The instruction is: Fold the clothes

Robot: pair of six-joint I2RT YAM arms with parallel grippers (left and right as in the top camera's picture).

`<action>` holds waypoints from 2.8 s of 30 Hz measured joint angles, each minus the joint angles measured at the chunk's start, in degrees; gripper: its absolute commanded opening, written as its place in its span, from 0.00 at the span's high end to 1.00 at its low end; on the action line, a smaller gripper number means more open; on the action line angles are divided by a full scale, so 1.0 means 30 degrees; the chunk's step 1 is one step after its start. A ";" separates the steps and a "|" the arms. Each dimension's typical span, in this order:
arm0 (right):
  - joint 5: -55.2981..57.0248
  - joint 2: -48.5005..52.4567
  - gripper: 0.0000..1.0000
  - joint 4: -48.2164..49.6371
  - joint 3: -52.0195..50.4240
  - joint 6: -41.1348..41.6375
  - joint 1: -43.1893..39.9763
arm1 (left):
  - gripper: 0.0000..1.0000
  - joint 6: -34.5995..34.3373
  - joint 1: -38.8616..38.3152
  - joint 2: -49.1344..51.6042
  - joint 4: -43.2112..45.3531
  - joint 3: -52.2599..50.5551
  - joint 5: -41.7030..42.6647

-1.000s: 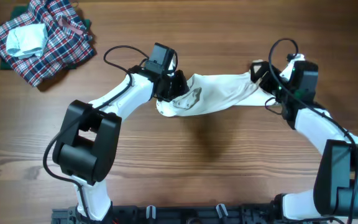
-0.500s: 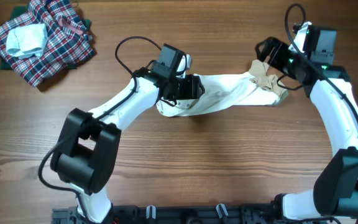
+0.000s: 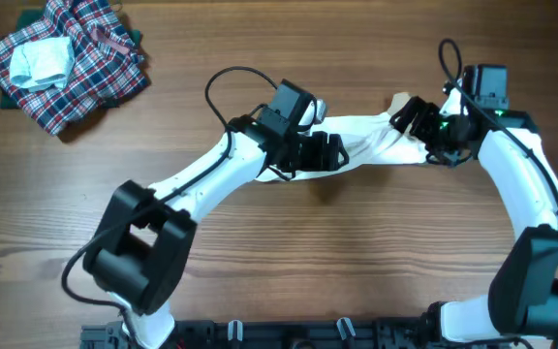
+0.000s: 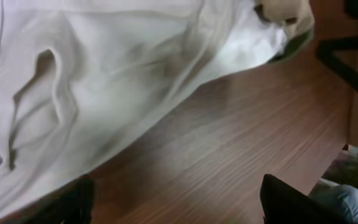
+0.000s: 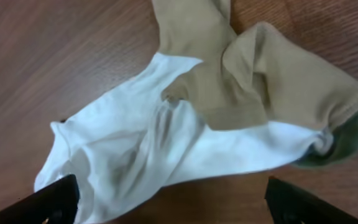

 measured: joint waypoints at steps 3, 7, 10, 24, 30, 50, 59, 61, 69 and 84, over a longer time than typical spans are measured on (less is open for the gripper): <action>0.0000 0.0503 0.05 0.0896 -0.0117 0.0102 0.0000 | 0.14 -0.0073 0.0015 0.0641 0.1064 0.0000 0.0000; 0.0007 0.1304 0.06 0.1829 -0.0117 0.0546 0.0000 | 0.13 -0.0080 0.0015 0.1122 0.1727 0.0000 -0.0007; 0.0007 0.2135 0.09 0.2776 -0.0117 0.0954 0.0000 | 0.13 -0.0124 0.0015 0.1275 0.1931 0.0000 -0.0007; -0.0262 0.3657 0.85 0.5384 -0.0189 0.2492 0.0000 | 0.13 -0.0131 0.0015 0.1304 0.2011 0.0000 -0.0678; -0.0517 0.3657 0.94 0.6244 -0.0204 0.2907 0.0000 | 0.13 -0.0131 0.0015 0.1304 0.1785 0.0000 -0.0831; 0.1115 0.3781 0.94 0.6674 -0.0197 0.2951 -0.0109 | 0.12 -0.0124 0.0015 0.1304 0.0962 0.0000 -0.1049; 0.3942 0.3745 0.93 0.5588 -0.0197 0.2783 -0.0270 | 0.11 -0.0124 0.0015 0.1304 0.0947 0.0000 -0.1392; 0.3956 0.3752 0.92 0.5938 -0.0197 0.2725 -0.0270 | 0.11 -0.0124 0.0015 0.1304 0.0940 0.0000 -0.1399; 0.2681 0.5668 0.93 0.8291 -0.0197 0.2586 -0.0270 | 0.11 -0.0124 0.0015 0.1311 0.0933 0.0000 -0.1399; 0.1836 0.6324 0.96 0.9471 -0.0189 0.2579 0.0750 | 0.10 -0.0124 0.0015 0.1311 0.0940 0.0000 -0.1399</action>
